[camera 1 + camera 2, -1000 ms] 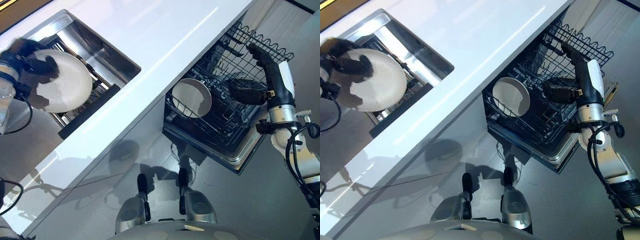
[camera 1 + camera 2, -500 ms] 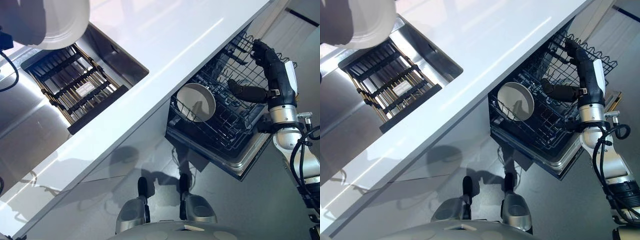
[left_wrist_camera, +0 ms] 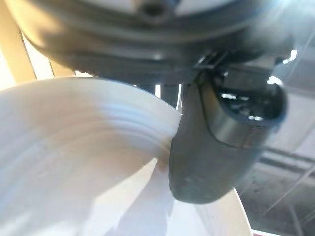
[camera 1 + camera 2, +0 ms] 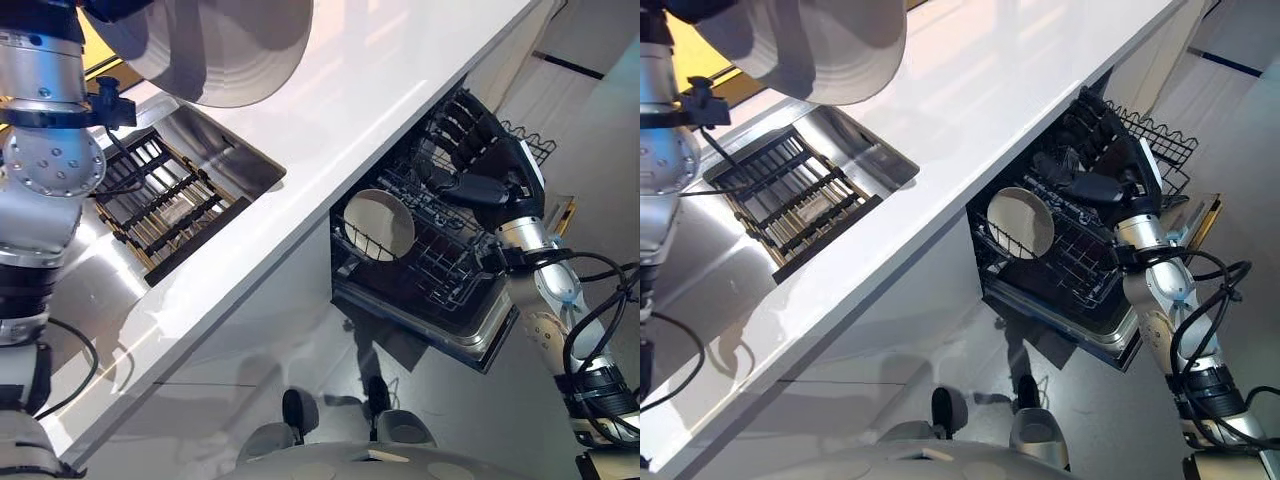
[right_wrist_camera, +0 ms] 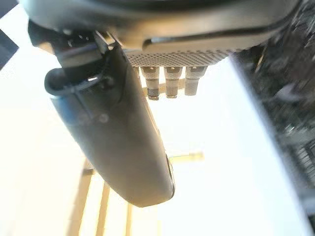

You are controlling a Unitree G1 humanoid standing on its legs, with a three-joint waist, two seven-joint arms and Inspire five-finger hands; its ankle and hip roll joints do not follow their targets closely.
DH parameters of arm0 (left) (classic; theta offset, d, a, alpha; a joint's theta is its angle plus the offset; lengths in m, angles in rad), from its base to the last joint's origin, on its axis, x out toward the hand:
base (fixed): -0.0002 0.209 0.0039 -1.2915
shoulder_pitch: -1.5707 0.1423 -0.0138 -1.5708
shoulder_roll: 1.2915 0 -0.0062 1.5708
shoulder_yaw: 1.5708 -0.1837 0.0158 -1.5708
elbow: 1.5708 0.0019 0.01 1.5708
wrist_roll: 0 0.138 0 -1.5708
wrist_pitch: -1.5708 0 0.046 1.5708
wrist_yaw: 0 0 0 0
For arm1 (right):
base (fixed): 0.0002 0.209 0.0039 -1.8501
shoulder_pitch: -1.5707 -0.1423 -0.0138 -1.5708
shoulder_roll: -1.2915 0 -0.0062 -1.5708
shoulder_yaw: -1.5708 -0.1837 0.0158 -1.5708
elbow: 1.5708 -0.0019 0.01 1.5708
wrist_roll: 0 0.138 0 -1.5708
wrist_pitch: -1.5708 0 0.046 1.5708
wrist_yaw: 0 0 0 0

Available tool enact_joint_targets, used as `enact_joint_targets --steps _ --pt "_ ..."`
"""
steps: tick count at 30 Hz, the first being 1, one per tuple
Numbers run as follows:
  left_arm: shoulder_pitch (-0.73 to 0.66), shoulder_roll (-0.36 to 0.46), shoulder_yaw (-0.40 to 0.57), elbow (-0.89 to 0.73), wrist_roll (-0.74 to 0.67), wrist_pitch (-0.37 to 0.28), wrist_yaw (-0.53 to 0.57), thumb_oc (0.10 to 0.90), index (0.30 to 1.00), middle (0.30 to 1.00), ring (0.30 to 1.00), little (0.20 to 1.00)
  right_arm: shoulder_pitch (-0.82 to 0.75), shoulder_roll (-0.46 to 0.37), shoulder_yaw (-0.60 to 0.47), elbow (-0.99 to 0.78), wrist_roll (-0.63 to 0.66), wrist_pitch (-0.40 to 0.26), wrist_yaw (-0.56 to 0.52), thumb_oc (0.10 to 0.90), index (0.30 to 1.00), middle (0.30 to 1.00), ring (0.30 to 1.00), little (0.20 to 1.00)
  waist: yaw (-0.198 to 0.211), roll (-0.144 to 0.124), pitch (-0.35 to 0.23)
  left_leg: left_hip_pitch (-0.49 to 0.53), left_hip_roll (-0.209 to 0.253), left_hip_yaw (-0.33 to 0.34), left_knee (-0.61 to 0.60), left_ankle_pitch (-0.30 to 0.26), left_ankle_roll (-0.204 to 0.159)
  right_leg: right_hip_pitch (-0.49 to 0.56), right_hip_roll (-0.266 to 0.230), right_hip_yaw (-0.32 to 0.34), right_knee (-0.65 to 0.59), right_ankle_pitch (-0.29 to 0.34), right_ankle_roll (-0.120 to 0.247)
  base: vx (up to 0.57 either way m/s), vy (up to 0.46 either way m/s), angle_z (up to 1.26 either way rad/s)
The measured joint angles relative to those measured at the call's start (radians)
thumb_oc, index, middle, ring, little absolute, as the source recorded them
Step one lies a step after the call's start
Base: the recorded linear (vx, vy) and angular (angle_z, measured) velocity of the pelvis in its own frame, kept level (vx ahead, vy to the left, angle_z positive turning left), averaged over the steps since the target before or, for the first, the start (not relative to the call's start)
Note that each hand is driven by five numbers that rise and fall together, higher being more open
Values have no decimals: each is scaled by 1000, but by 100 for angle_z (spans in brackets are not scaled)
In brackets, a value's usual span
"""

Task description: Pick up plates and place into dishwasher.

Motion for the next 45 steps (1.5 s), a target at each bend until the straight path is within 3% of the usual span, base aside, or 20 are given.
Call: enact_joint_targets --steps 14,23,45 --pt "3 -133 -104 99 79 -31 -38 100 300 300 300 200 -25 80 2 -25 4 51 66 800 900 900 900 900 -40 -3 -31 29 6 57 0 -10 -2 -1 10 56 0 3 -3 -20 -14 -12" --pt "2 -208 -203 149 133 -31 -48 100 300 300 300 200 -84 117 70 -41 4 88 87 800 900 900 900 900 -66 -3 -31 35 13 70 0 -13 -6 -1 17 67 0 5 -6 0 -8 -4" --pt "0 -275 -217 166 215 -30 -20 100 300 300 300 200 -103 145 66 -43 54 154 83 800 900 900 900 900 -123 -3 -31 61 14 119 -3 -29 -6 0 21 113 0 7 -5 11 -2 -6"
